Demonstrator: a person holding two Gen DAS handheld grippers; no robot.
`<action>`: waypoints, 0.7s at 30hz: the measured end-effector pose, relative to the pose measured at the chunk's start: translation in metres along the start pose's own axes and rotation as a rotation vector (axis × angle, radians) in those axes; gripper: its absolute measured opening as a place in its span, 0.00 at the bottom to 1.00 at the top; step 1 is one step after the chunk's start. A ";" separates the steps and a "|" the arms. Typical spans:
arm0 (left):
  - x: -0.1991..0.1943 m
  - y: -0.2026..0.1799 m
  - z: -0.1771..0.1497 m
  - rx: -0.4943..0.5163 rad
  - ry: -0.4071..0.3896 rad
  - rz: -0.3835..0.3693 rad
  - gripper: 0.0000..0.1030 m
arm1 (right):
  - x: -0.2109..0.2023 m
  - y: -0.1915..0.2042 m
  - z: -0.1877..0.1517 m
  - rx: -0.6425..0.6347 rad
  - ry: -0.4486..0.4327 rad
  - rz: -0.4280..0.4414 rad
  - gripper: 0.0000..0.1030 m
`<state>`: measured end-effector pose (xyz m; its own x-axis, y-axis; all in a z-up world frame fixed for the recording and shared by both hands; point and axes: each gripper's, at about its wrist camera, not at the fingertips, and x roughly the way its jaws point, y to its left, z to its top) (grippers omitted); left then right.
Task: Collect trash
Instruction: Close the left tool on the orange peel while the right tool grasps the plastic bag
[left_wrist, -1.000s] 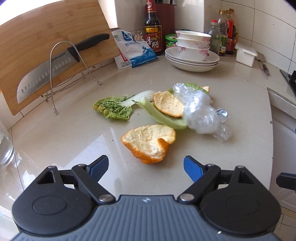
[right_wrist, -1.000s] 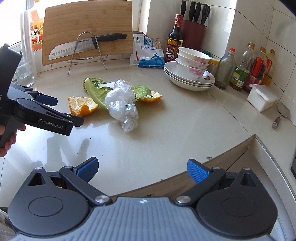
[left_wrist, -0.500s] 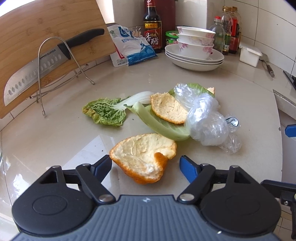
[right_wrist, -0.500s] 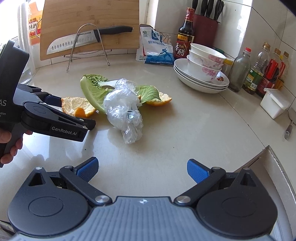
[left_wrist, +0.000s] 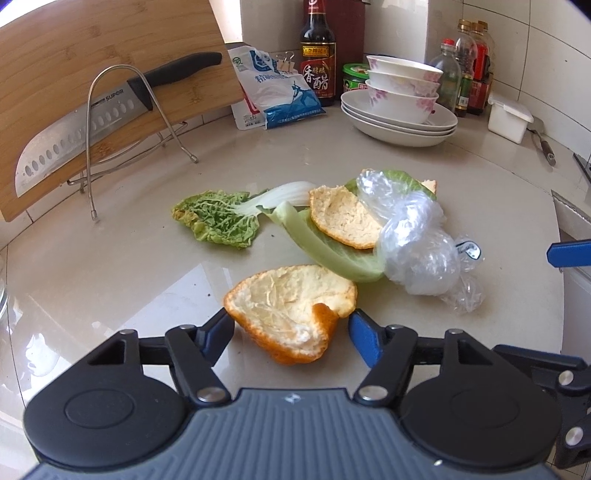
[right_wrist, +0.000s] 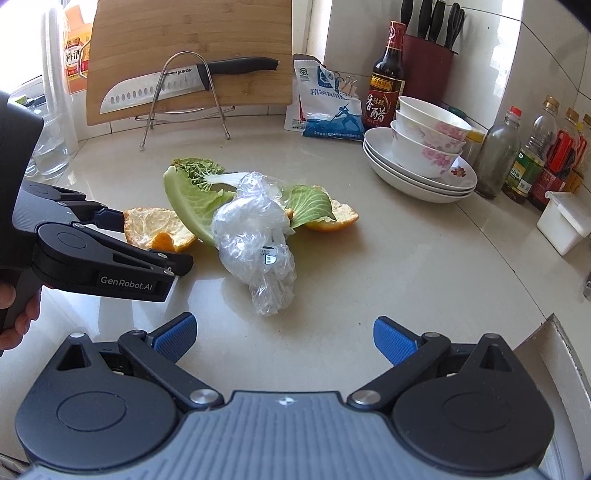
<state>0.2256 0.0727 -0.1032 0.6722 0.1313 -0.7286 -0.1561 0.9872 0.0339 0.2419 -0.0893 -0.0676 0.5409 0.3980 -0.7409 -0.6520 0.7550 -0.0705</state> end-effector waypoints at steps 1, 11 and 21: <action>0.000 0.000 0.000 0.000 -0.001 0.002 0.65 | 0.001 0.000 0.001 -0.002 -0.002 0.000 1.00; -0.004 0.007 0.001 -0.026 0.002 -0.012 0.54 | 0.021 0.005 0.018 -0.045 -0.040 0.025 1.00; -0.007 0.024 -0.002 -0.063 0.014 0.018 0.54 | 0.043 0.015 0.030 -0.113 -0.035 0.058 0.83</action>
<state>0.2153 0.0956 -0.0989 0.6588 0.1474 -0.7377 -0.2140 0.9768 0.0041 0.2714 -0.0448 -0.0802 0.5176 0.4584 -0.7224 -0.7370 0.6678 -0.1044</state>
